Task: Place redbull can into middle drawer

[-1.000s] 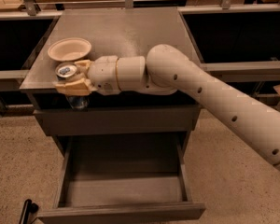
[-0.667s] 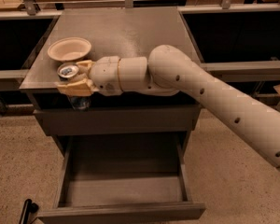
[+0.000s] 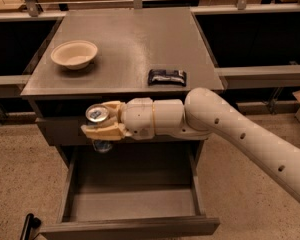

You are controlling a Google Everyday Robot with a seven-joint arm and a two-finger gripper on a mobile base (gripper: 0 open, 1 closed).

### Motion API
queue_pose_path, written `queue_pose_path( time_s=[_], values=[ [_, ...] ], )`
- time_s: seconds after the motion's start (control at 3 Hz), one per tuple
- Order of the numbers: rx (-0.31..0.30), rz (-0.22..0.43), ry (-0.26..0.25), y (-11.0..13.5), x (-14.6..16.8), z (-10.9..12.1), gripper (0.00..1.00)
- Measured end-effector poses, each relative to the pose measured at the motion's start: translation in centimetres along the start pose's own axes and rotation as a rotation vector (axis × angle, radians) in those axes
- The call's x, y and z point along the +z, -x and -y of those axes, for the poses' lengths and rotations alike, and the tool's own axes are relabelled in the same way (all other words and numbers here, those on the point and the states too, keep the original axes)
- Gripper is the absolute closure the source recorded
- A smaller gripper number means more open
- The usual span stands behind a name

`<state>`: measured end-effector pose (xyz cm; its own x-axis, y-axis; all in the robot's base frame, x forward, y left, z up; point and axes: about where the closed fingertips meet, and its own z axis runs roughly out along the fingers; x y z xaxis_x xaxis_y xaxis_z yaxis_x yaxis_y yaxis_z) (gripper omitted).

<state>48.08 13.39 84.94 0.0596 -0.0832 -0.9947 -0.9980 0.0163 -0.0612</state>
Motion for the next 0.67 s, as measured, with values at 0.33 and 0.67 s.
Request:
queue_pose_path(
  time_s=[0.33, 0.67],
  values=[
    [-0.013, 0.011, -0.001, -0.4, -0.3, 0.0, 1.00],
    [0.007, 0.049, 0.001, -2.0, 0.0, -0.5, 1.00]
  ],
)
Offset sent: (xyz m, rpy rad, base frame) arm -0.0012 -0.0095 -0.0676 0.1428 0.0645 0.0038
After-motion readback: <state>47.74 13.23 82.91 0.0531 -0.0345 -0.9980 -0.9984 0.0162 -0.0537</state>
